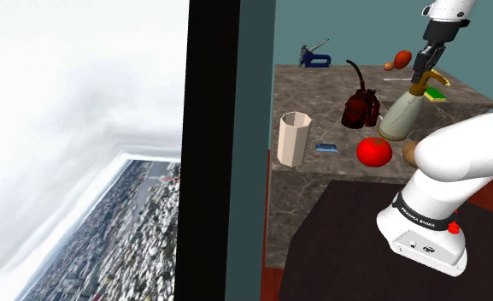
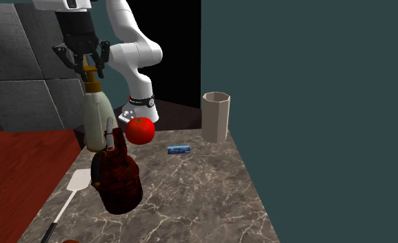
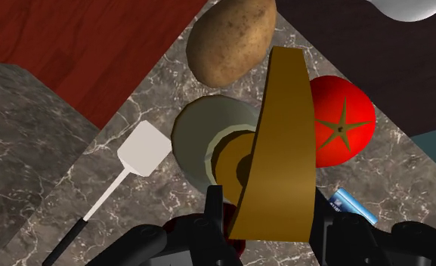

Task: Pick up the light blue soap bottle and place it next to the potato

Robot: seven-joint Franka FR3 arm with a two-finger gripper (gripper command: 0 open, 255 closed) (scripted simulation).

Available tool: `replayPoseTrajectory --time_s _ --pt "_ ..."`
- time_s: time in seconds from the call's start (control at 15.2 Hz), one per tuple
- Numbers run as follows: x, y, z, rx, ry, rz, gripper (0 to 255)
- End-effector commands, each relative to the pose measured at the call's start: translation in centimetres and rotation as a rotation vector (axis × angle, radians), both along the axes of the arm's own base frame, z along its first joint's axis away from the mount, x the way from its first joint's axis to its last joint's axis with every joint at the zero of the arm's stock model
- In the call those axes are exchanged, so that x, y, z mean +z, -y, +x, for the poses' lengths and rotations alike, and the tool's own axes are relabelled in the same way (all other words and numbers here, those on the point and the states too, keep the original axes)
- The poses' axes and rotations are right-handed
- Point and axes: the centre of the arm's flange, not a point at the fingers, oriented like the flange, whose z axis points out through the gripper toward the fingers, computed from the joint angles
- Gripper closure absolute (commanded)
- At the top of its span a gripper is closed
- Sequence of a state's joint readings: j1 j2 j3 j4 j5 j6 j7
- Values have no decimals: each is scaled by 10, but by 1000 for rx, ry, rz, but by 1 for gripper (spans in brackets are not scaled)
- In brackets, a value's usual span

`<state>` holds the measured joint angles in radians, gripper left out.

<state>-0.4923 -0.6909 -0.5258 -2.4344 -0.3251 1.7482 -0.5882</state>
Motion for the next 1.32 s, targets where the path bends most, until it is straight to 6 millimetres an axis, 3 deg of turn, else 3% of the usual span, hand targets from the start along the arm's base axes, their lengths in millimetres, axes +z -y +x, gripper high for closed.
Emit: replayPoseTrajectory --time_s 0.0,0.66,1.19,1.25 --pt "-11 0 0 0 1 -1 255" --pt "-64 0 0 0 1 -1 255" --pt "-64 0 0 0 1 -1 255" --pt "-65 0 -1 0 1 -1 0"
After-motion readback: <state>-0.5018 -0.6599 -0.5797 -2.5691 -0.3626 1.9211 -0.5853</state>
